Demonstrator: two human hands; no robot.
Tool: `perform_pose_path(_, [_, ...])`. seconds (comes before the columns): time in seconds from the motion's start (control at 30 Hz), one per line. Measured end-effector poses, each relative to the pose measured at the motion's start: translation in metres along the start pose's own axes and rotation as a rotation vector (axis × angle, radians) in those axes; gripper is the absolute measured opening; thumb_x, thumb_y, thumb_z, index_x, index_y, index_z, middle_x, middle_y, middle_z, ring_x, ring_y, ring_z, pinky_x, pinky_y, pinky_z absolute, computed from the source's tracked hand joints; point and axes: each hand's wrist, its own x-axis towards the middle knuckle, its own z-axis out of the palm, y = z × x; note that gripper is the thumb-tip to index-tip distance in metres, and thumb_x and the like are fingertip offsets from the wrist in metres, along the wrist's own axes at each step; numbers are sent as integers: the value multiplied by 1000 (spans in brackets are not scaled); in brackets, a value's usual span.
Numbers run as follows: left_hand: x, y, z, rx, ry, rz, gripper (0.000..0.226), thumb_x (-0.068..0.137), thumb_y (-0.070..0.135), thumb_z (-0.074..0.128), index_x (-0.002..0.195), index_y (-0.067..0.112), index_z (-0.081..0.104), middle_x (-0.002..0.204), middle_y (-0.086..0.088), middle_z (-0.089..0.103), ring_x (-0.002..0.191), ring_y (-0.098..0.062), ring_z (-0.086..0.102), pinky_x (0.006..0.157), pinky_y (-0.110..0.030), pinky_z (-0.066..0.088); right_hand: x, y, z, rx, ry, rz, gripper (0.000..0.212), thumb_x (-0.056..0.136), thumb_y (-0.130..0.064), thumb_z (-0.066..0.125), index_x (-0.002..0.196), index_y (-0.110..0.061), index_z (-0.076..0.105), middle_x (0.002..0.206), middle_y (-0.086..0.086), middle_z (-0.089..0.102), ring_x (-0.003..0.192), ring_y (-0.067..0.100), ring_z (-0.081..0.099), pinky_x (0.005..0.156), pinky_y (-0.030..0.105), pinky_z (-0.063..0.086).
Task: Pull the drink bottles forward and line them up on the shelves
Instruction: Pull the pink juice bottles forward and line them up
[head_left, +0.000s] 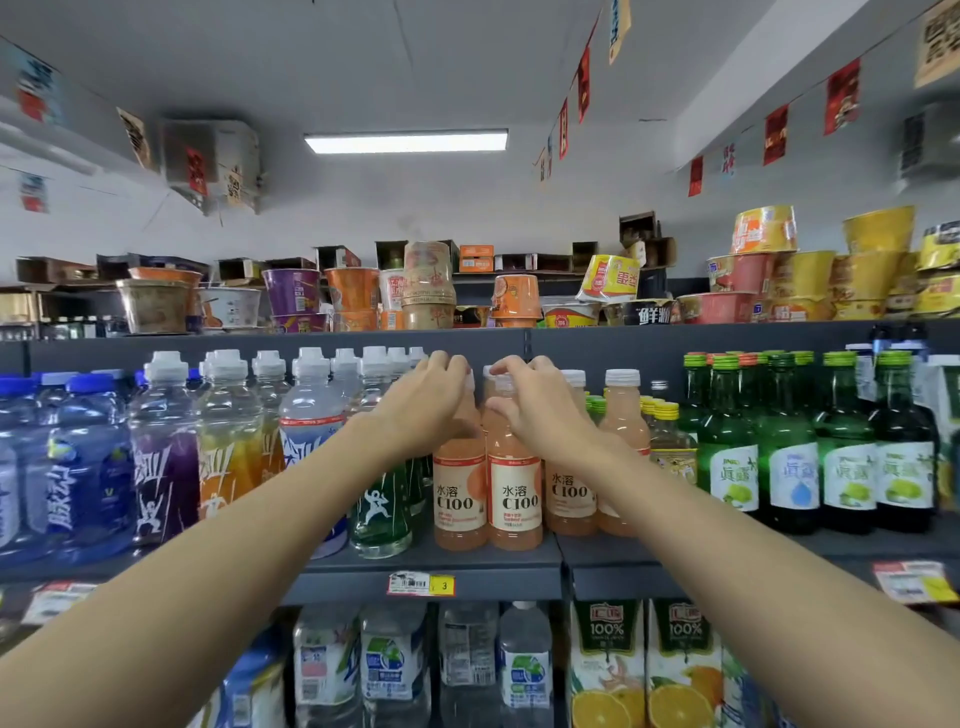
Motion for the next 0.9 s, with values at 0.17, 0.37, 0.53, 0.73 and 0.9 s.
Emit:
perform_pose_path(0.17, [4, -8, 6, 464, 23, 200, 112, 54, 77, 79, 133, 5, 45, 125, -7, 52, 114, -24, 49, 103, -37, 43, 5, 7, -15, -401, -302, -111, 108, 75, -52, 81, 157, -19, 18, 146, 12, 37, 133, 31, 45, 102, 40, 45])
perform_pose_path(0.37, [13, -12, 22, 485, 81, 213, 108, 53, 81, 76, 124, 5, 47, 116, -5, 52, 106, -23, 49, 99, -36, 42, 11, 17, -8, -715, -199, -258, 119, 65, -70, 79, 151, -7, 25, 144, 10, 45, 130, 28, 45, 109, 39, 37])
perform_pose_path(0.53, [16, -13, 26, 515, 66, 198, 110, 55, 80, 76, 127, 3, 45, 116, -7, 53, 105, -24, 51, 99, -38, 42, 19, 17, 2, -839, -100, -343, 113, 64, -76, 74, 145, -6, 36, 137, 8, 49, 123, 25, 45, 104, 37, 36])
perform_pose_path(0.73, [19, -10, 34, 496, 23, 139, 111, 61, 67, 83, 137, 1, 37, 125, -11, 51, 113, -27, 52, 103, -40, 42, 27, 16, 16, -835, -100, -305, 106, 65, -72, 77, 140, -7, 40, 134, 8, 51, 122, 26, 46, 104, 38, 37])
perform_pose_path(0.9, [24, -10, 35, 493, -13, 120, 107, 61, 64, 84, 135, 1, 39, 125, -11, 52, 114, -28, 52, 104, -41, 43, 33, 14, 23, -847, -115, -272, 101, 67, -69, 78, 138, -7, 40, 135, 9, 51, 123, 26, 45, 103, 38, 38])
